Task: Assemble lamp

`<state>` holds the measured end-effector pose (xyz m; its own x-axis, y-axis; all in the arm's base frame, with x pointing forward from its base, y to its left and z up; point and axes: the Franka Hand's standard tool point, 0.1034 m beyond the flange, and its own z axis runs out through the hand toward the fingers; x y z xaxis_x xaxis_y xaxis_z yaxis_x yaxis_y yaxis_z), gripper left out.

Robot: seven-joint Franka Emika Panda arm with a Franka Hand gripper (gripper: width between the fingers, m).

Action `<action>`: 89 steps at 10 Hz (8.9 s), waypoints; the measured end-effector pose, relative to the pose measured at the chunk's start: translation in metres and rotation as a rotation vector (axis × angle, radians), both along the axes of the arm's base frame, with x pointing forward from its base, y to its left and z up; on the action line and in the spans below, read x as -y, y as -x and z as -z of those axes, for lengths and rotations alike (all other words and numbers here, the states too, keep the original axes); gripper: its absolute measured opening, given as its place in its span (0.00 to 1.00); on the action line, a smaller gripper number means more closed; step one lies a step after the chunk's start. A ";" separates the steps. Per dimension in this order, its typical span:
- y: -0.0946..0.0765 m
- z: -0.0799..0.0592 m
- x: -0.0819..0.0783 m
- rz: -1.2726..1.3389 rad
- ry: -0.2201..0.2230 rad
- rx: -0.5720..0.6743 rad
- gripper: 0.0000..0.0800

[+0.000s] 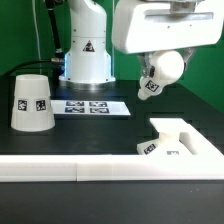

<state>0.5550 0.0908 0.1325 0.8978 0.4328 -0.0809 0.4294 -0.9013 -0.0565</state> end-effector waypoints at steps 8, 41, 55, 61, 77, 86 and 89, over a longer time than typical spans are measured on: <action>-0.033 -0.013 0.017 0.067 -0.091 0.399 0.72; -0.056 0.005 -0.010 0.077 -0.131 0.514 0.72; -0.050 0.004 0.001 0.078 -0.120 0.623 0.87; -0.051 -0.011 0.002 0.077 -0.117 0.600 0.87; -0.054 0.008 0.001 -0.041 -0.082 0.127 0.71; -0.057 0.009 0.002 0.611 -0.097 0.106 0.72; -0.056 0.009 0.001 0.792 -0.092 0.088 0.72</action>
Offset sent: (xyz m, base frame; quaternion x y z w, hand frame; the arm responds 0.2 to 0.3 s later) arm 0.0108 0.0047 0.0134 0.0147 0.1054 0.0265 0.9940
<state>0.6112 0.0903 0.1231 0.9425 -0.3342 0.0094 -0.3296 -0.9335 -0.1414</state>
